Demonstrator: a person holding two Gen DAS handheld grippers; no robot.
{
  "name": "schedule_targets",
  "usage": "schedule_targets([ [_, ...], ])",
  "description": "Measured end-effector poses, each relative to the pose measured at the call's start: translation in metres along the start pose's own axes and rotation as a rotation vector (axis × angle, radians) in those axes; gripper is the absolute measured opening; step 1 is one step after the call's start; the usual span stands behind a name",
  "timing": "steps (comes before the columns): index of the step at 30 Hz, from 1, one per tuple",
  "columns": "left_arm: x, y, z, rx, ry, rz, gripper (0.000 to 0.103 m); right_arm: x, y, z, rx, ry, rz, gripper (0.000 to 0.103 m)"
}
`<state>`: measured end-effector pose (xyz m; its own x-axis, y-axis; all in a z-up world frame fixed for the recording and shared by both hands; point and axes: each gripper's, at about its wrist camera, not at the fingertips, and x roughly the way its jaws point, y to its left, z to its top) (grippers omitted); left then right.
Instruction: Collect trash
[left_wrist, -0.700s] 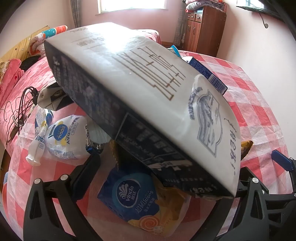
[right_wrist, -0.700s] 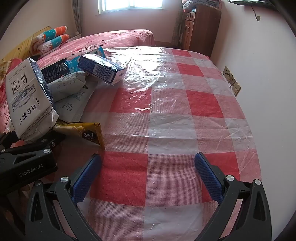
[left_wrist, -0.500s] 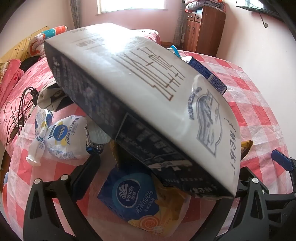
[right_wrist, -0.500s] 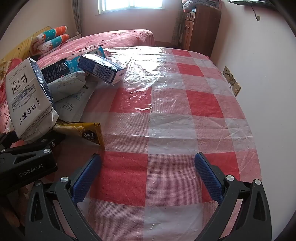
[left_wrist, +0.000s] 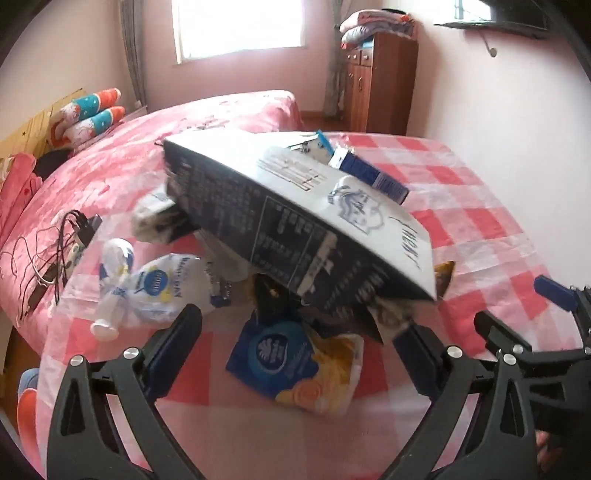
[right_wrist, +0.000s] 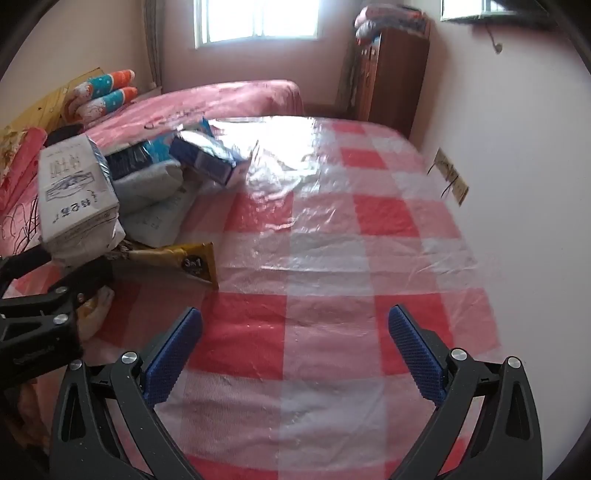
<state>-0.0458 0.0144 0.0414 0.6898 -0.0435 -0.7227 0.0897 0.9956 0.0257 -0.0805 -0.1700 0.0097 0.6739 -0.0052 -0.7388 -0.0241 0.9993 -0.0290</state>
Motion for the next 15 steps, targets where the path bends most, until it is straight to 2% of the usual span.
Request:
schedule_targets([
  [8, -0.045, 0.013, -0.012, -0.027, -0.081, -0.035, 0.099, -0.063, 0.006, 0.008, 0.011, -0.150, -0.025, 0.099],
  [15, -0.081, 0.033, -0.021, -0.061, -0.134, -0.051, 0.099, -0.104, 0.015, 0.009, 0.015, -0.219, -0.042, 0.099],
])
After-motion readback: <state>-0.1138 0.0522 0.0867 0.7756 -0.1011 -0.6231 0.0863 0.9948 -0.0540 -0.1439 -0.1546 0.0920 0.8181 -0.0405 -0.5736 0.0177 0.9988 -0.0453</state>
